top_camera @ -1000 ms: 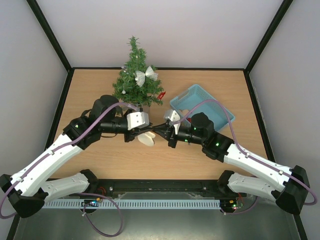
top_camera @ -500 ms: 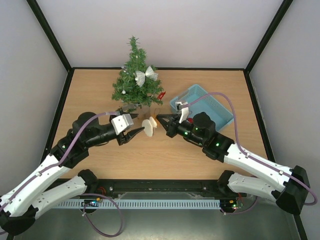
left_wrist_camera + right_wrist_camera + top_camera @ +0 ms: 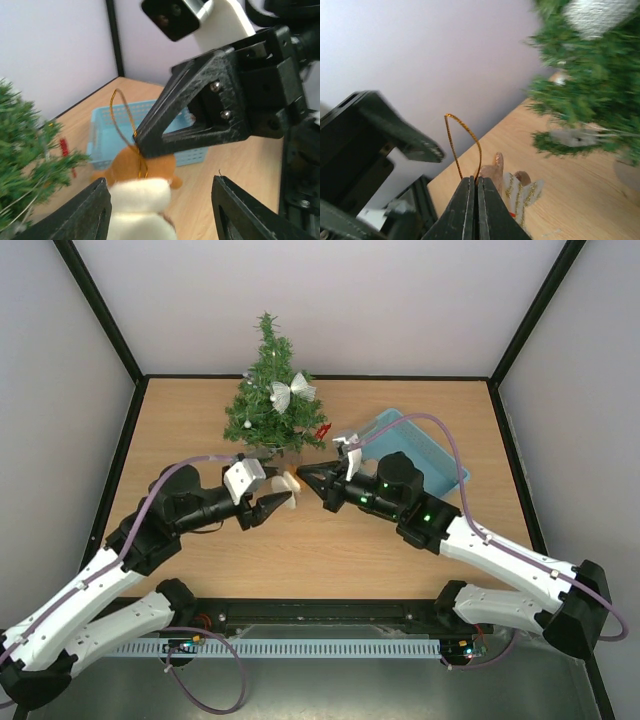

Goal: Decorate the small christmas tree
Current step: Hang the decoration item on the Christmas tree.

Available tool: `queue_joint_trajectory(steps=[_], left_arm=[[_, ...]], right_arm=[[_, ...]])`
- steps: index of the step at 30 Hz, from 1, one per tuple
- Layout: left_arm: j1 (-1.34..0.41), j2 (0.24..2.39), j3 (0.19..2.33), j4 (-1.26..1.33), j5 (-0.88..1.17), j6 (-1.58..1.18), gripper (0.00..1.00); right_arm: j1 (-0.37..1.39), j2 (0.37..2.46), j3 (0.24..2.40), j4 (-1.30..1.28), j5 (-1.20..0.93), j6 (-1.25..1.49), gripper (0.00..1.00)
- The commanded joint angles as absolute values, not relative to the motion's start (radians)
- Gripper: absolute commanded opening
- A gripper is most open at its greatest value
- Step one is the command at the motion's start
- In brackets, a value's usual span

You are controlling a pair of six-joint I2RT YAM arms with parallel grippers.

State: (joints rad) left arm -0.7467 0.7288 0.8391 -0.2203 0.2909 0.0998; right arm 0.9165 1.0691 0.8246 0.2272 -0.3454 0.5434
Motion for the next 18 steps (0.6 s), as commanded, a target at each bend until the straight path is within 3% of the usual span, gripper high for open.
queue_joint_trajectory(steps=[1, 8, 13, 18], left_arm=[[-0.745, 0.718, 0.914, -0.269, 0.488, 0.105, 0.57], [-0.746, 0.688, 0.975, -0.425, 0.606, 0.167, 0.59], [-0.745, 0.657, 0.972, -0.466, 0.632, 0.212, 0.6], [-0.746, 0.655, 0.942, -0.476, 0.701, 0.229, 0.6]], right_arm=[[0.922, 1.049, 0.91, 0.14, -0.657, 0.225, 0.02], [0.922, 0.986, 0.918, 0.083, -0.868, 0.099, 0.02], [0.922, 0.971, 0.936, 0.035, -0.88, 0.026, 0.02], [0.922, 0.963, 0.916, 0.161, -0.92, 0.081, 0.02]])
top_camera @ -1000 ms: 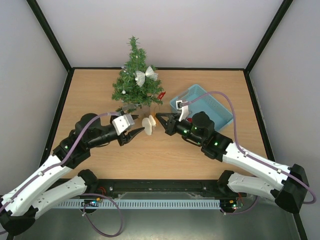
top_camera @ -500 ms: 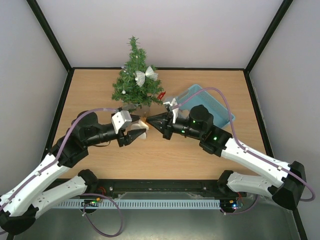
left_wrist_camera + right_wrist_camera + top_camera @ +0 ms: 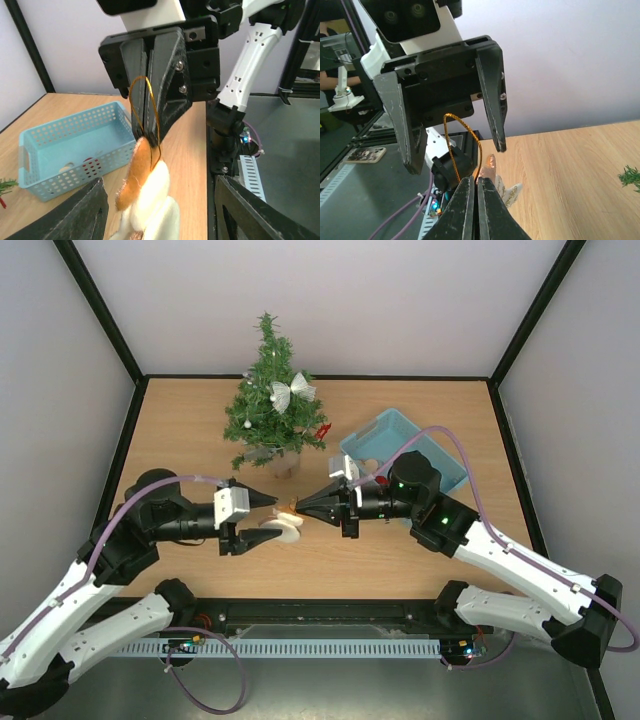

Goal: Decorate the small christmas tree
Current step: Hang the decoration item on the Christmas tree.

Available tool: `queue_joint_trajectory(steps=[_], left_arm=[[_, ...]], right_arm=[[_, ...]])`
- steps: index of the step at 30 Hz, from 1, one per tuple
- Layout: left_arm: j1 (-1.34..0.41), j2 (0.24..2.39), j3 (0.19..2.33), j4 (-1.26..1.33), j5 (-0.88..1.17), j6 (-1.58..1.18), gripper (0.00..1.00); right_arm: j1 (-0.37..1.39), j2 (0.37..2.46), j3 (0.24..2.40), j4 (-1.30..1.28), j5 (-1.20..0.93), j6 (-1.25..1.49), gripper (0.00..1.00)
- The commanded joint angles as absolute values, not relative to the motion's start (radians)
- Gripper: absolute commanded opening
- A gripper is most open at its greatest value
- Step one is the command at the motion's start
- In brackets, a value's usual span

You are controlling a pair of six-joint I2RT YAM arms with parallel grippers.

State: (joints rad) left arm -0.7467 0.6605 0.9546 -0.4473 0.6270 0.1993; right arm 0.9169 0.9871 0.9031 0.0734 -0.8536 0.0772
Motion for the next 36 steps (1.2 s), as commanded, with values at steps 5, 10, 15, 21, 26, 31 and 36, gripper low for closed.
queue_joint_trajectory(steps=[5, 10, 15, 21, 26, 31, 36], left_arm=[[-0.745, 0.656, 0.907, -0.479, 0.662, 0.234, 0.6], [-0.746, 0.641, 0.886, -0.476, 0.626, 0.258, 0.58], [-0.746, 0.62, 0.856, -0.431, 0.656, 0.265, 0.33], [-0.746, 0.587, 0.833, -0.378, 0.556, 0.25, 0.03], [-0.744, 0.558, 0.81, -0.299, 0.272, 0.244, 0.02], [-0.746, 0.539, 0.766, -0.183, 0.009, 0.238, 0.02], [-0.746, 0.57, 0.759, -0.097, -0.152, 0.224, 0.02]], right_arm=[[0.922, 0.94, 0.886, 0.245, -0.947, 0.09, 0.02], [0.923, 0.944, 0.893, 0.229, -0.974, 0.067, 0.02], [0.922, 0.961, 0.887, 0.281, -0.995, 0.092, 0.02], [0.922, 0.956, 0.87, 0.328, -0.765, 0.206, 0.28], [0.922, 0.895, 0.805, 0.389, -0.31, 0.585, 0.43], [0.925, 0.89, 0.748, 0.446, -0.168, 0.899, 0.43], [1.037, 1.004, 0.837, 0.425, -0.03, 0.92, 0.43]])
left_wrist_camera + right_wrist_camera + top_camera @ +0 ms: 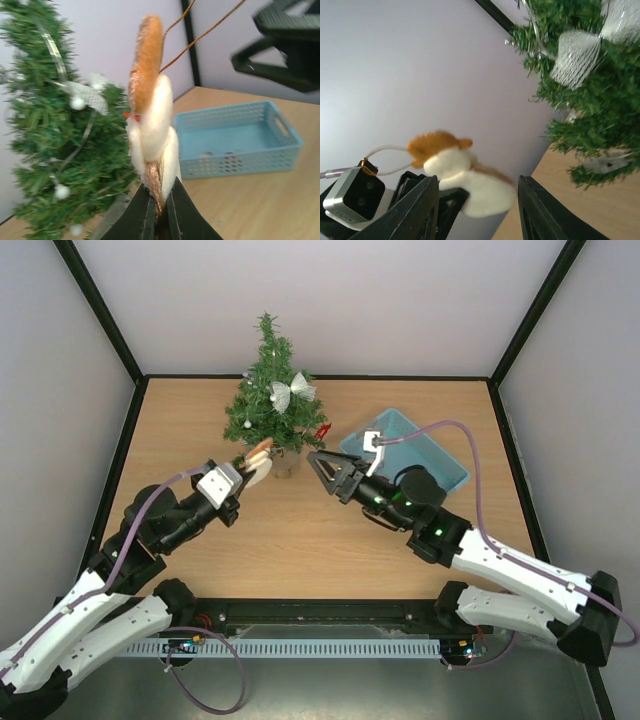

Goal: Decorate the small christmas tree
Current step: Hang the decoration item on the Christmas tree.

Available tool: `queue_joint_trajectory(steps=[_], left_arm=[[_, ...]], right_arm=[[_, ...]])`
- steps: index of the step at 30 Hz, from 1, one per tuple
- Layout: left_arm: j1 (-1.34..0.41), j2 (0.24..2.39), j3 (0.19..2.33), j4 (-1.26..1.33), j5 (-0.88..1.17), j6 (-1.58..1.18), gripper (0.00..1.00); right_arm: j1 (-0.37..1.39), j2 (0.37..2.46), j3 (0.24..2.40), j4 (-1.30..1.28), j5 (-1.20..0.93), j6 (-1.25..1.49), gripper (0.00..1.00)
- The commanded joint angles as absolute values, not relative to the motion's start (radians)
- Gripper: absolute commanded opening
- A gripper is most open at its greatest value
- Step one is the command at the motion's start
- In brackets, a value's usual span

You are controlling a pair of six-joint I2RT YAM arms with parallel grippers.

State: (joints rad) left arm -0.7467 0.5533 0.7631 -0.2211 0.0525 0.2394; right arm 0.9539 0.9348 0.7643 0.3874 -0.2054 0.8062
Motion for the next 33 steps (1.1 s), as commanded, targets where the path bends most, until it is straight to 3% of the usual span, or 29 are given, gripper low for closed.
queue_joint_trajectory(steps=[1, 7, 33], left_arm=[[-0.746, 0.577, 0.759, -0.087, -0.178, 0.222, 0.02], [-0.747, 0.586, 0.75, -0.04, -0.233, 0.228, 0.02], [-0.747, 0.551, 0.736, -0.04, -0.159, 0.187, 0.02]], right_arm=[[1.061, 1.029, 0.862, 0.426, 0.007, 0.919, 0.43], [1.168, 1.16, 0.944, 0.503, 0.178, 0.966, 0.44], [1.258, 1.493, 1.296, 0.317, 0.276, 0.805, 0.62]])
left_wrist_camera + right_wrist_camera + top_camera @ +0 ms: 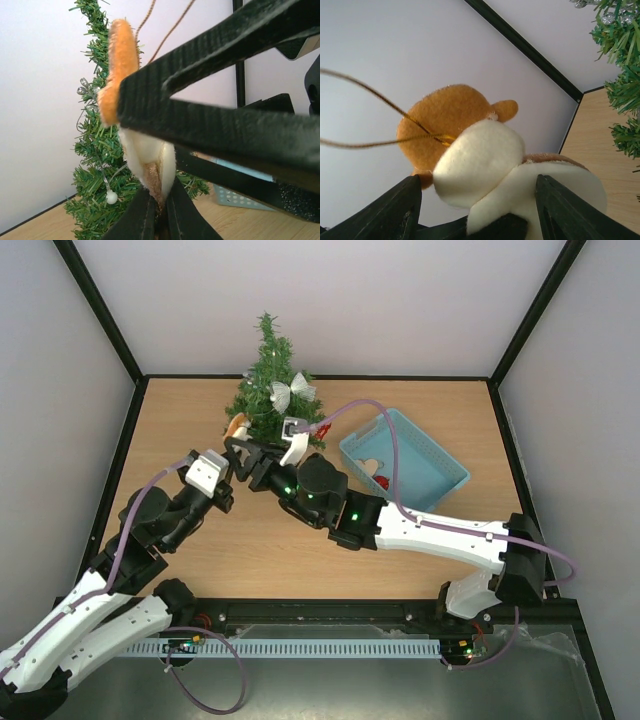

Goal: Decorate the small christmas tree
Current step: Hang the decoration item on the Christmas tree.

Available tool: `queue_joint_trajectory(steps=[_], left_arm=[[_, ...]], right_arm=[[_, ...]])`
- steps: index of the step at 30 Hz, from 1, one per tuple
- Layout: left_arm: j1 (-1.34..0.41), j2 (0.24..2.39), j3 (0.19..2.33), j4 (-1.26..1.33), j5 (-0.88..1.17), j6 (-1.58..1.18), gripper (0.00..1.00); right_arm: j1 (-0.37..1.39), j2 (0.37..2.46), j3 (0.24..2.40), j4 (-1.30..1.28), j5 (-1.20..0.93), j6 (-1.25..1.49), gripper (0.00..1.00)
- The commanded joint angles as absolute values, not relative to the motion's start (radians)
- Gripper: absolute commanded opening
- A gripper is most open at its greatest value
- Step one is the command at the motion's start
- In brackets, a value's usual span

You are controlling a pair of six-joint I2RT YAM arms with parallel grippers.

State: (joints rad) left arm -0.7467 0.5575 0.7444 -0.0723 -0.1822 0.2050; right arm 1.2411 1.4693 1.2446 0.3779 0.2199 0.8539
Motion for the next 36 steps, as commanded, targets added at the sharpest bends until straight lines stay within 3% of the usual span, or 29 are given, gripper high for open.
queue_joint_trajectory(steps=[1, 4, 11, 17, 20, 23, 32, 36], left_arm=[[-0.747, 0.551, 0.737, -0.04, -0.156, 0.186, 0.02], [-0.747, 0.549, 0.74, -0.041, -0.154, 0.184, 0.03], [-0.747, 0.554, 0.743, -0.052, -0.127, 0.177, 0.07], [-0.747, 0.555, 0.772, -0.104, -0.069, 0.155, 0.2], [-0.747, 0.545, 0.812, -0.16, 0.009, 0.132, 0.3], [-0.747, 0.522, 0.855, -0.228, 0.098, 0.103, 0.48], [-0.747, 0.54, 0.966, -0.333, 0.283, 0.044, 0.52], [-0.747, 0.562, 1.004, -0.331, 0.365, 0.038, 0.56]], right_arm=[[1.259, 1.496, 1.298, 0.305, 0.286, 0.802, 0.62], [1.259, 1.491, 1.298, 0.284, 0.319, 0.769, 0.58], [1.261, 1.443, 1.228, 0.363, 0.326, 0.617, 0.25], [1.258, 1.351, 1.108, 0.461, 0.241, 0.503, 0.03], [1.253, 1.295, 1.07, 0.44, 0.183, 0.436, 0.02], [1.24, 1.213, 1.015, 0.368, 0.095, 0.367, 0.01], [1.236, 1.036, 0.962, 0.047, -0.237, 0.197, 0.02], [1.237, 1.014, 0.956, 0.009, -0.25, 0.195, 0.02]])
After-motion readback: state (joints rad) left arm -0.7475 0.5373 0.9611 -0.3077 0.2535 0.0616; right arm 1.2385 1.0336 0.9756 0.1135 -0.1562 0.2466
